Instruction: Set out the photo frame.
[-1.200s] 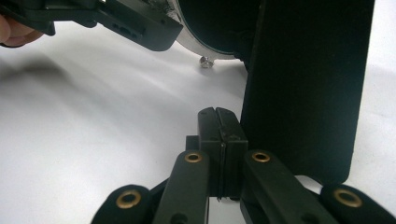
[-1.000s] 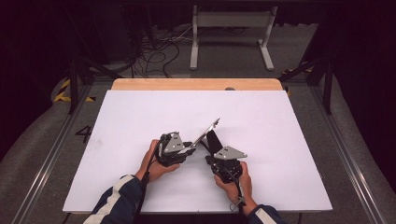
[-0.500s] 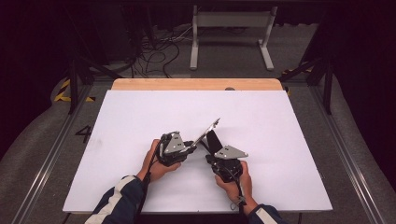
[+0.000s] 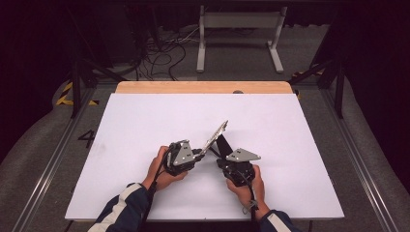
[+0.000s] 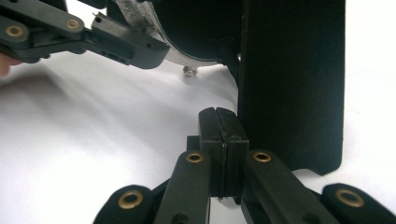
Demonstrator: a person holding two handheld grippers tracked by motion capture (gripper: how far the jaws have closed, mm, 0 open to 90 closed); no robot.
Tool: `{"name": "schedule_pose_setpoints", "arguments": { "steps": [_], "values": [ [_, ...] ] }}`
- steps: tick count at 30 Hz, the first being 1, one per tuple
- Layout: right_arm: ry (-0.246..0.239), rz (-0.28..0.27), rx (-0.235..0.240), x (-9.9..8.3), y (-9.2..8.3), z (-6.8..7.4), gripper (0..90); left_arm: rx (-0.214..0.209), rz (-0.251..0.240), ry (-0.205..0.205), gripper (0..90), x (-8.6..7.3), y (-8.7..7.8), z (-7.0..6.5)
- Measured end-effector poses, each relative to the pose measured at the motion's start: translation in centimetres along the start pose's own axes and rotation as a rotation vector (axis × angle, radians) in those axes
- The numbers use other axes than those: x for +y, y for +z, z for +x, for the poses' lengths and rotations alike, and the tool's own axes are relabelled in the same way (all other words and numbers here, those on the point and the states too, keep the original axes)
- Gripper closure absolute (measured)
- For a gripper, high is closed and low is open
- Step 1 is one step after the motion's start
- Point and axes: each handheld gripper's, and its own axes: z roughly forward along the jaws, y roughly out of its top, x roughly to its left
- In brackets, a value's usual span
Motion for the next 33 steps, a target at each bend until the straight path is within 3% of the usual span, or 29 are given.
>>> {"name": "schedule_pose_setpoints", "arguments": {
  "steps": [22,27,33],
  "values": [
    [-0.062,0.034,0.029,0.0,-0.3,-1.4,90.0,-0.016,0.001,0.004,76.0,0.3,0.2,-0.4],
    [-0.063,0.029,0.064,-0.1,-0.4,-2.1,90.0,-0.004,0.01,-0.019,75.9,0.6,0.2,-0.9],
    [-0.112,0.02,0.069,-0.2,-0.4,-2.9,90.0,-0.008,0.004,-0.049,75.4,0.7,0.5,-1.2]
  ]
}}
